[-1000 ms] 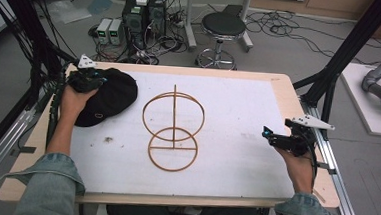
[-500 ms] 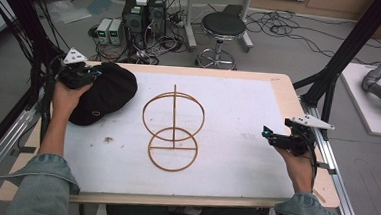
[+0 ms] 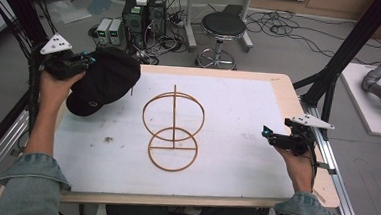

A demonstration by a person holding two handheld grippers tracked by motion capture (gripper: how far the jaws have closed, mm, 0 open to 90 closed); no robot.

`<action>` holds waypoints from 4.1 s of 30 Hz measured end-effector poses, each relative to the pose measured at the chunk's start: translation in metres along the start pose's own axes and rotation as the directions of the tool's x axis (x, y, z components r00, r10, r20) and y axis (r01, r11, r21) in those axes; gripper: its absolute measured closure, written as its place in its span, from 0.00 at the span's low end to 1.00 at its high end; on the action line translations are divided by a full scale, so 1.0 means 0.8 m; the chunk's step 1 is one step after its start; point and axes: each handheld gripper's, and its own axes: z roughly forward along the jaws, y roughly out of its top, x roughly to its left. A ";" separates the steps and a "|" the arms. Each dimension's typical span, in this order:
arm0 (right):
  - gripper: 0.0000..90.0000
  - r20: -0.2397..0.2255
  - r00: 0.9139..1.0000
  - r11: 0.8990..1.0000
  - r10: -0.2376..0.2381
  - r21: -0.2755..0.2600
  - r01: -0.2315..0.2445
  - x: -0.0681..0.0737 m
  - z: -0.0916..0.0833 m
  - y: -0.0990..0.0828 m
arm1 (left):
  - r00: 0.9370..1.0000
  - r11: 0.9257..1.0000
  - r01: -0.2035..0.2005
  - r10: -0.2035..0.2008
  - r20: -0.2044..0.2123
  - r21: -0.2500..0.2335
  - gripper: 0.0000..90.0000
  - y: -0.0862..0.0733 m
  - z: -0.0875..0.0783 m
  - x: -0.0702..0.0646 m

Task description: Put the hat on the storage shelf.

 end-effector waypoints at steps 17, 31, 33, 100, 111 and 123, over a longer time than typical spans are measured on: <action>0.12 -0.003 1.000 1.000 -0.005 -0.007 0.005 0.001 0.000 0.001 | 0.989 0.992 -0.023 0.040 0.140 -0.125 0.93 0.064 -0.030 -0.015; 0.12 -0.006 1.000 1.000 -0.005 -0.009 0.005 0.002 0.000 0.002 | 0.960 0.972 0.001 0.066 0.273 -0.236 0.93 0.109 -0.044 -0.038; 0.12 -0.005 1.000 1.000 -0.005 -0.009 0.005 0.002 0.000 0.003 | 0.954 0.970 -0.001 0.073 0.291 -0.242 0.93 0.114 -0.044 -0.040; 0.12 -0.008 1.000 1.000 0.001 -0.014 -0.001 0.002 -0.001 0.005 | 0.714 0.965 -0.039 0.208 0.668 -0.259 0.93 0.137 -0.001 -0.188; 0.12 -0.010 1.000 1.000 -0.001 -0.017 0.001 0.001 -0.001 0.004 | 0.709 0.969 -0.063 0.211 0.673 -0.237 0.93 0.123 0.006 -0.201; 0.12 -0.008 1.000 1.000 -0.004 -0.015 0.004 0.001 -0.001 0.004 | 0.703 0.973 -0.076 0.207 0.680 -0.218 0.92 0.113 0.010 -0.209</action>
